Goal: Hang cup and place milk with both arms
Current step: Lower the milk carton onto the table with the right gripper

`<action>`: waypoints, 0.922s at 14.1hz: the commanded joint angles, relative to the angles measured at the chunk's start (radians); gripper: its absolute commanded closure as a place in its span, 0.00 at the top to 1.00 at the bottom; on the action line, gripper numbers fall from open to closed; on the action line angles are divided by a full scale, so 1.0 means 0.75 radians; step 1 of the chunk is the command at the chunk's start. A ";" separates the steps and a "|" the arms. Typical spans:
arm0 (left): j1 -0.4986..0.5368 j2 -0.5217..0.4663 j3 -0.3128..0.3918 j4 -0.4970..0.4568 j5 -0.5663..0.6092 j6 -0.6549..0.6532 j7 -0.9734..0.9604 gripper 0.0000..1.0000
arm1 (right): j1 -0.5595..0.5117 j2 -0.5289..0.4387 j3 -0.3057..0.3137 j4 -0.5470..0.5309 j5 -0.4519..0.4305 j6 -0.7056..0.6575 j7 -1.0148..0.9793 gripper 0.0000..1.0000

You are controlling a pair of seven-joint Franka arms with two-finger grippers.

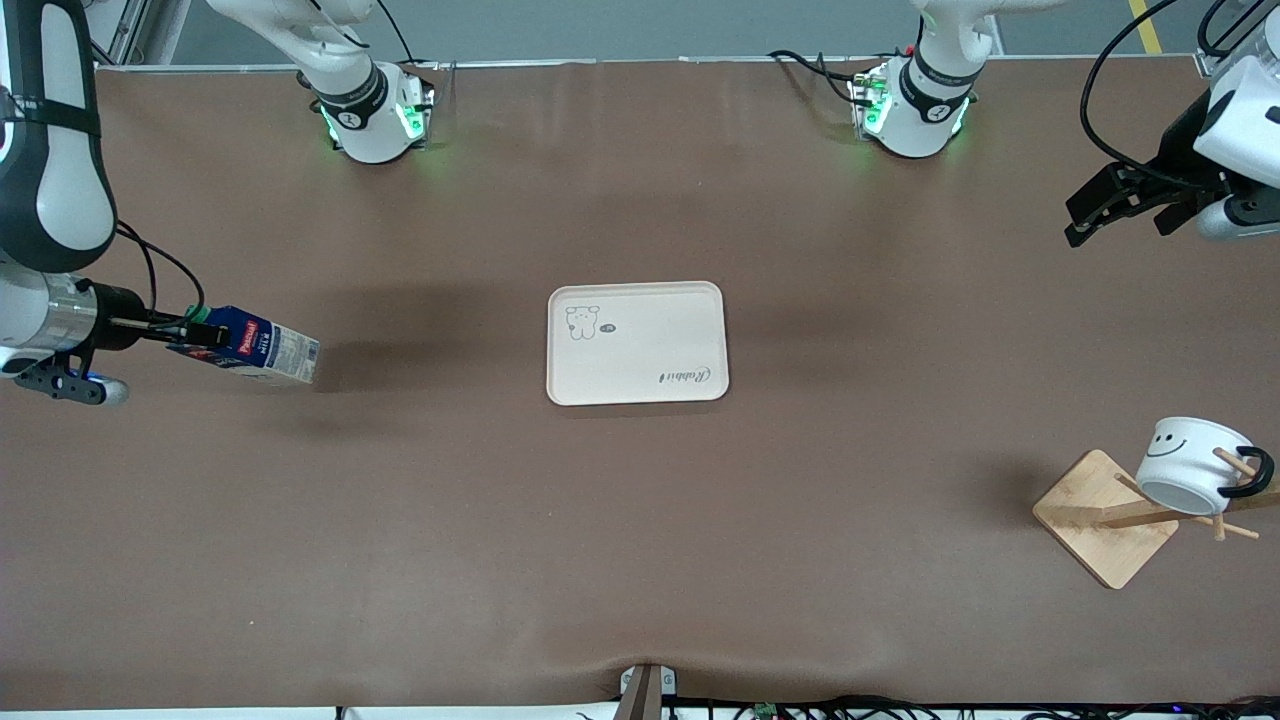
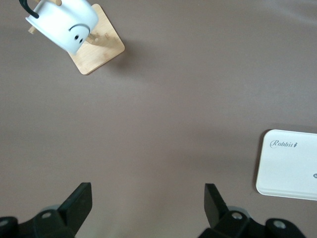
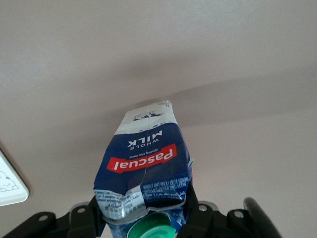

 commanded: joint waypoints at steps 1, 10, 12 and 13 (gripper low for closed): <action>-0.015 -0.037 0.023 -0.034 -0.027 0.004 0.025 1.00 | -0.036 -0.055 0.020 -0.107 -0.018 0.070 -0.030 0.00; -0.013 -0.037 0.011 -0.026 -0.023 -0.025 0.023 1.00 | -0.065 -0.043 0.024 -0.259 -0.128 0.229 0.027 0.00; -0.011 -0.037 0.011 -0.026 -0.021 -0.025 0.023 1.00 | -0.071 -0.041 0.024 -0.263 -0.128 0.243 0.029 0.00; -0.011 -0.037 0.011 -0.026 -0.021 -0.027 0.023 1.00 | -0.073 -0.041 0.024 -0.285 -0.128 0.268 0.029 0.00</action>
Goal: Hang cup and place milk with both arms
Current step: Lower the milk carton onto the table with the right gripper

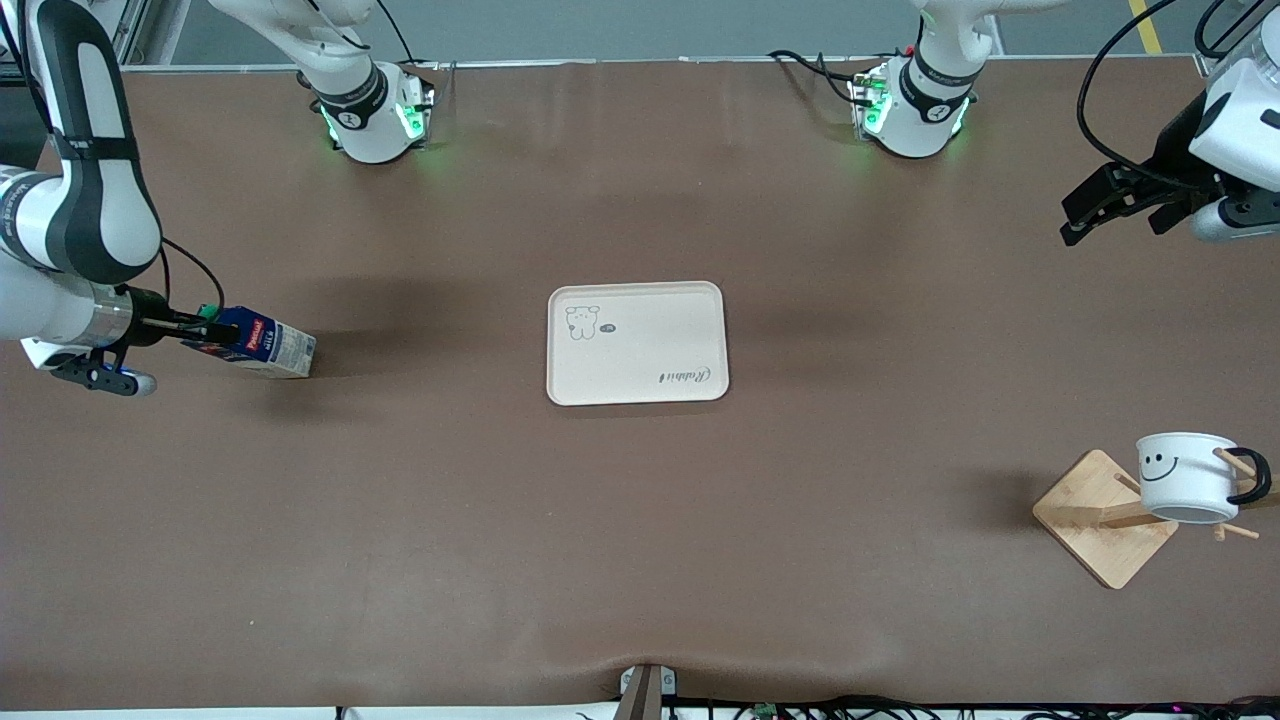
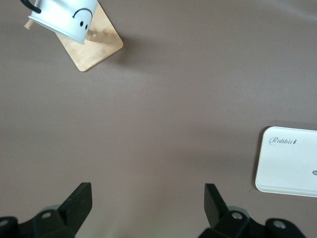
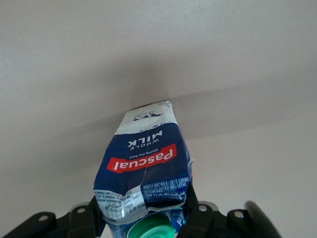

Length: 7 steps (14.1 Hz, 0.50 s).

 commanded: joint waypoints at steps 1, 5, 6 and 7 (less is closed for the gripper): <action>-0.002 -0.036 0.007 -0.021 -0.018 -0.016 0.023 1.00 | -0.036 -0.039 0.020 -0.088 -0.026 0.074 0.023 0.00; -0.002 -0.032 0.007 -0.021 -0.014 -0.012 0.023 1.00 | -0.038 -0.035 0.022 -0.117 -0.020 0.099 0.026 0.29; -0.002 -0.034 0.007 -0.021 -0.014 -0.014 0.023 1.00 | -0.040 -0.033 0.022 -0.119 -0.020 0.103 0.026 0.17; -0.002 -0.034 0.007 -0.021 -0.014 -0.014 0.023 1.00 | -0.040 -0.035 0.022 -0.142 -0.018 0.125 0.026 0.12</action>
